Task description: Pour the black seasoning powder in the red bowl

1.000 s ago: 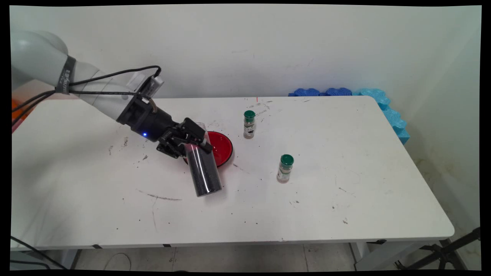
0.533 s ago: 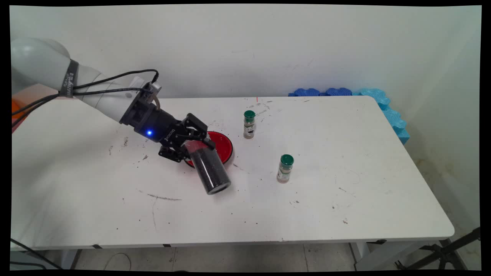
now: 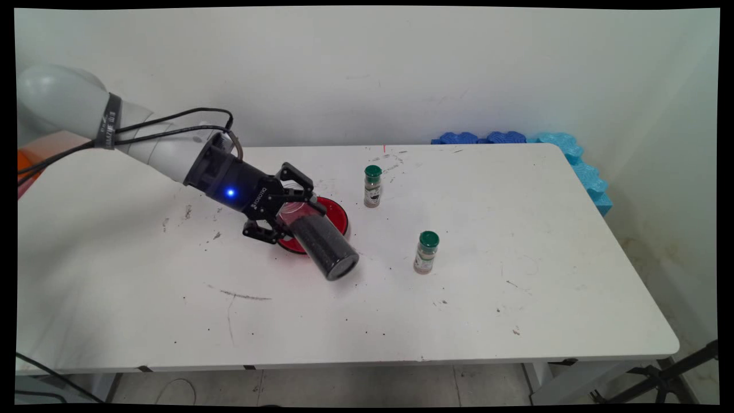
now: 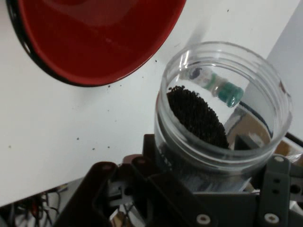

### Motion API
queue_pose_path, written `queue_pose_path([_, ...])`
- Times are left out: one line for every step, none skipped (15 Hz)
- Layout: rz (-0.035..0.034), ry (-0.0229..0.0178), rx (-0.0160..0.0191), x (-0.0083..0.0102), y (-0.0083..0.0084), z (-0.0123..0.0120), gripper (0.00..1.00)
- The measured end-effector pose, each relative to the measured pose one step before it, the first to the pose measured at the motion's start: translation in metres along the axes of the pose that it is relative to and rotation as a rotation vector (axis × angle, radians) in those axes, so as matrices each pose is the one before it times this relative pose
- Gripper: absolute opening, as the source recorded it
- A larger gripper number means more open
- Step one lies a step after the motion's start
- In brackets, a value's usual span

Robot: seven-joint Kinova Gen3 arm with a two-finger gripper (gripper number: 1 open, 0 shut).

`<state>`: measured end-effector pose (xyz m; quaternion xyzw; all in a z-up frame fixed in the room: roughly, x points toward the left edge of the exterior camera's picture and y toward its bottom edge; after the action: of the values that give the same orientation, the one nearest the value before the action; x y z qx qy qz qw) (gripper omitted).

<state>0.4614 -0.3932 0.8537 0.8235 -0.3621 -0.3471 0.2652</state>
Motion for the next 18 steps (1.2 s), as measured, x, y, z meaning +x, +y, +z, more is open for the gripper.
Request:
queue_pose_path([-0.03009, -0.00235, -0.00706, 0.00096, -0.00073, 0.00064, 0.0])
queue_pose_path([-0.02504, -0.00167, -0.00633, 0.00086, -0.00046, 0.00063, 0.0])
queue_pose_path([-0.02785, -0.00128, -0.0076, 0.00102, -0.00052, 0.00049, 0.0])
queue_pose_path([-0.02767, -0.00063, -0.00768, 0.00123, -0.00043, 0.00055, 0.0])
queue_pose_path([-0.02723, -0.00177, -0.00794, 0.00096, -0.00031, 0.00058, 0.0])
queue_pose_path([-0.02146, -0.00167, -0.00678, 0.00068, -0.00022, 0.00045, 0.0])
queue_pose_path([-0.02364, -0.00311, -0.00806, 0.0006, -0.0001, 0.00065, 0.0])
queue_pose_path([-0.01969, -0.00316, -0.00726, 0.00038, 0.00018, 0.00068, 0.0])
queue_pose_path([-0.02211, -0.00332, -0.00849, 0.00037, 0.00015, 0.00074, 0.0])
queue_pose_path([-0.0228, -0.00256, -0.00894, 0.00046, 0.00023, 0.00068, 0.0])
queue_pose_path([-0.0193, -0.00185, -0.00783, 0.00052, 0.00019, 0.00054, 0.0])
queue_pose_path([-0.01216, -0.00097, -0.00509, 0.00039, 0.00011, 0.0003, 0.0])
queue_pose_path([-0.01461, -0.00129, -0.00594, 0.00047, 0.00009, 0.00043, 0.0])
queue_pose_path([-0.01386, -0.0011, -0.00569, 0.00046, 0.00011, 0.0004, 0.0])
queue_pose_path([-0.01663, -0.0009, -0.00736, 0.00063, 0.00011, 0.00034, 0.0])
queue_pose_path([-0.01877, -0.00056, -0.00815, 0.00077, -0.00003, 0.00037, 0.0])
queue_pose_path([-0.01665, -0.00013, -0.00828, 0.00069, 0.00026, 0.00035, 0.0])
queue_pose_path([-0.02011, -0.00019, -0.0095, 0.0008, 0.00036, 0.00046, 0.0])
